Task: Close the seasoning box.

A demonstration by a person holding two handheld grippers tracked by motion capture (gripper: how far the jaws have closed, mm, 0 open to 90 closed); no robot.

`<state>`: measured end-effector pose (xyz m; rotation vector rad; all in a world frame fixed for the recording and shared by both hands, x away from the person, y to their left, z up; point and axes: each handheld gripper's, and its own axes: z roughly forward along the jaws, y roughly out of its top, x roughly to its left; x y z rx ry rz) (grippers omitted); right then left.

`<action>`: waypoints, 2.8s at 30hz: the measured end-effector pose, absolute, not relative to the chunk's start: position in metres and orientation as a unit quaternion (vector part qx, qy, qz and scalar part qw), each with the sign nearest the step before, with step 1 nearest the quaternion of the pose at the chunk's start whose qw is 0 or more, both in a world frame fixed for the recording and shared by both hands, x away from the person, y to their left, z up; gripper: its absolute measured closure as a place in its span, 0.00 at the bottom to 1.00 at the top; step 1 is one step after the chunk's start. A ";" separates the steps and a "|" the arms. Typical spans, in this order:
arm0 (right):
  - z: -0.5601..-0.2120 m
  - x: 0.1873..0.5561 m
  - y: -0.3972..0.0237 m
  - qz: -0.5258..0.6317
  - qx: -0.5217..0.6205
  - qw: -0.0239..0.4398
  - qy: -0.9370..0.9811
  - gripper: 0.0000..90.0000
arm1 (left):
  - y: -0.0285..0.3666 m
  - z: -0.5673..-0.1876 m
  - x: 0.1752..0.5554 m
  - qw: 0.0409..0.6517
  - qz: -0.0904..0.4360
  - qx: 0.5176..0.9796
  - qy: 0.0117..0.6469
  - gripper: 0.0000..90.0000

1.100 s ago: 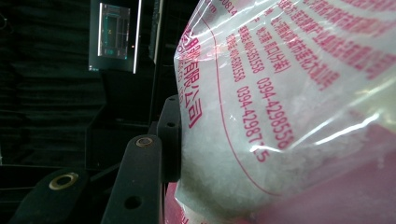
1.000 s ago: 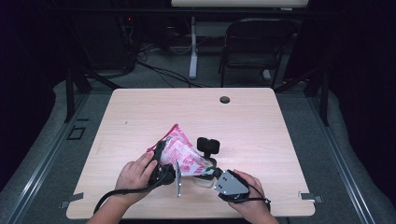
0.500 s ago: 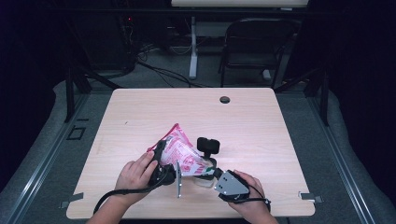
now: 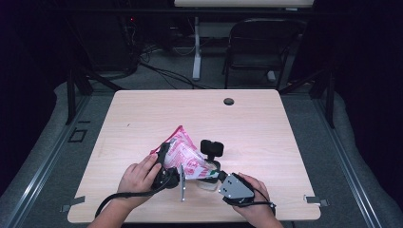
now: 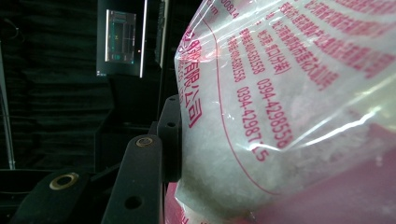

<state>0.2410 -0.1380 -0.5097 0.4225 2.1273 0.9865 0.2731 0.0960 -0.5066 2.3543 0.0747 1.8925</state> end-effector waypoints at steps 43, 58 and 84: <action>-0.512 0.243 -0.140 0.381 0.170 0.372 0.829 1.00 | 0.091 -0.501 0.272 0.053 0.636 0.770 0.009 0.72; -0.513 0.243 -0.140 0.381 0.169 0.371 0.830 1.00 | 0.091 -0.499 0.272 0.053 0.641 0.766 0.005 0.72; -0.515 0.246 -0.142 0.375 0.172 0.371 0.832 1.00 | 0.089 -0.498 0.271 0.051 0.644 0.763 -0.001 0.72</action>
